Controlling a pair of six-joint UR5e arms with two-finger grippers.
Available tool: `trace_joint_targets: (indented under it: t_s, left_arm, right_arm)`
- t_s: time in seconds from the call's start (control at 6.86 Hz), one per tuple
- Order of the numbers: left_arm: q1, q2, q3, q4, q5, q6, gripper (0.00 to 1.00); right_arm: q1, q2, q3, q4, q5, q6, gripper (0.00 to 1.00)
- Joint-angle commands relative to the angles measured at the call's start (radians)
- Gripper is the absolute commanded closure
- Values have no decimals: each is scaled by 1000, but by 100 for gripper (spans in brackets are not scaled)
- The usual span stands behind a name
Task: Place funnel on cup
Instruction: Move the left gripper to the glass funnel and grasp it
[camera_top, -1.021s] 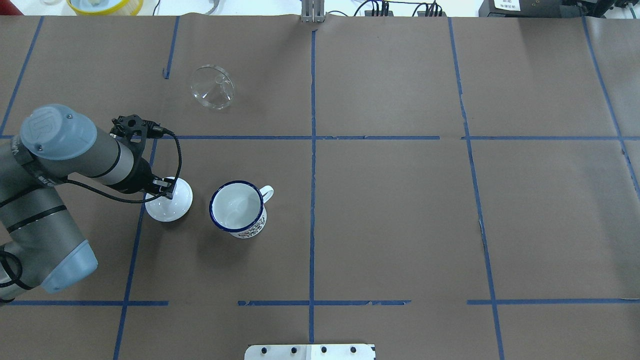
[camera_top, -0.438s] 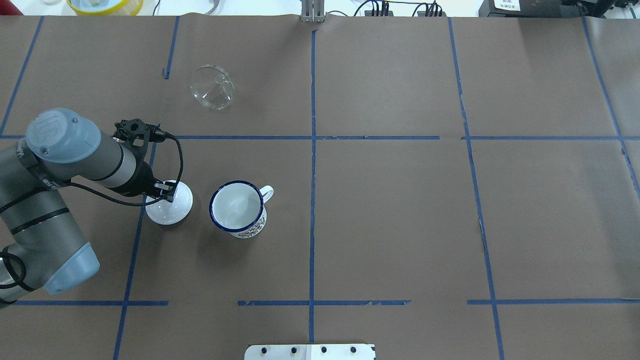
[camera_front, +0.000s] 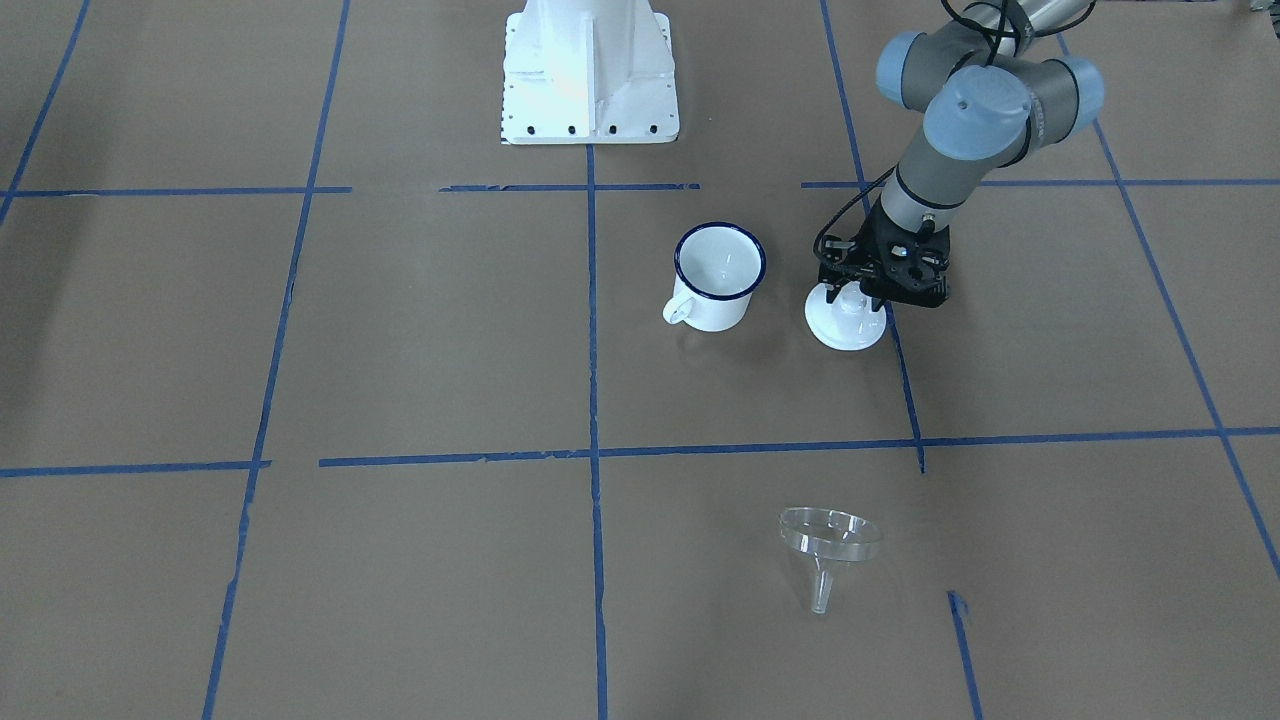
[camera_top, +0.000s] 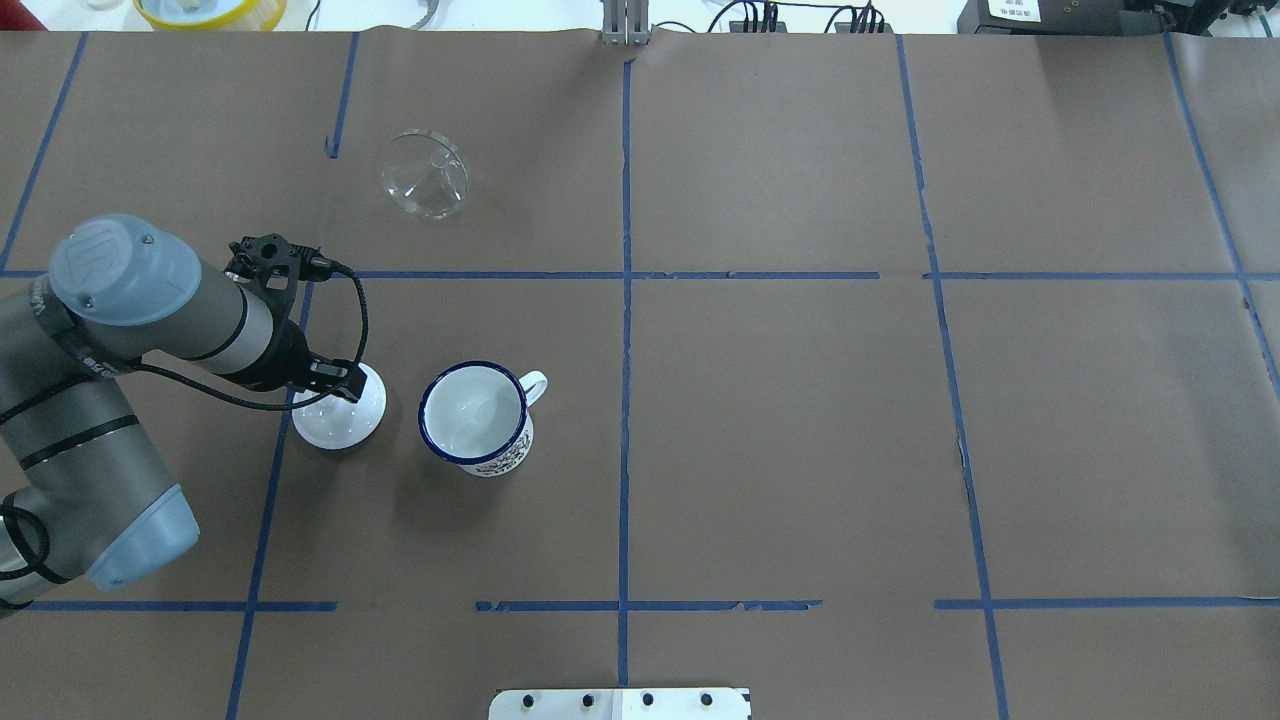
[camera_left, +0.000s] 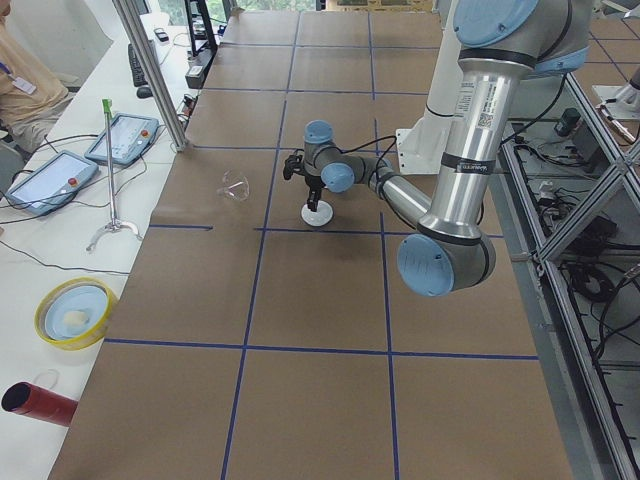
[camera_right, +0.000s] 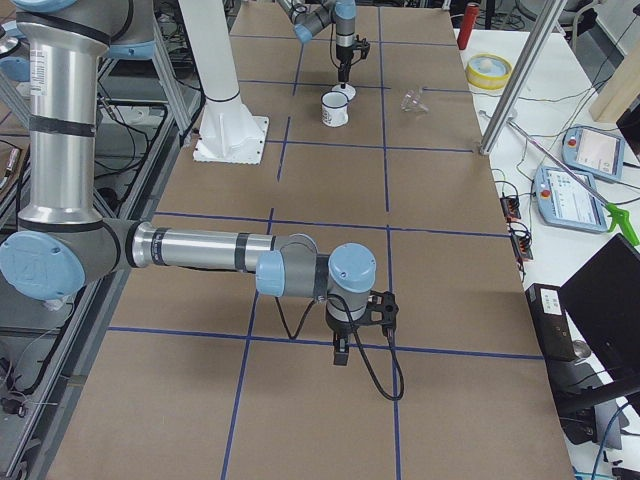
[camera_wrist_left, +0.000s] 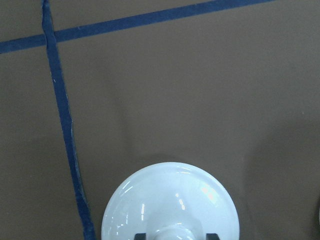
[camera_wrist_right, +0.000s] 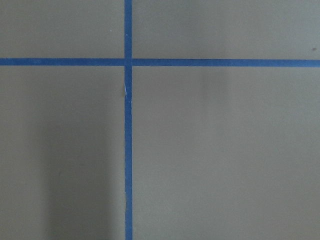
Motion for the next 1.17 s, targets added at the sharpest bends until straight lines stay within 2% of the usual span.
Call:
trace_joint_targets:
  t_s: [0.0, 0.29, 0.58, 0.73, 1.02]
  left_arm:
    - [-26, -38, -64, 2, 82, -185, 0]
    - [-22, -133, -55, -33, 256, -640, 0]
    - [-17, -166, -1, -244, 375, -1009, 0]
    - [-15, -240, 101, -339, 451, -1173, 0]
    - [-9, -380, 389, -445, 566, -1364, 0]
  right_arm:
    - [0, 0, 0, 0, 0, 0, 0]
    - [0, 0, 0, 0, 0, 0, 0]
    - [0, 0, 0, 0, 0, 0, 0]
    - [0, 0, 0, 0, 0, 0, 0]
    - [0, 0, 0, 0, 0, 0, 0]
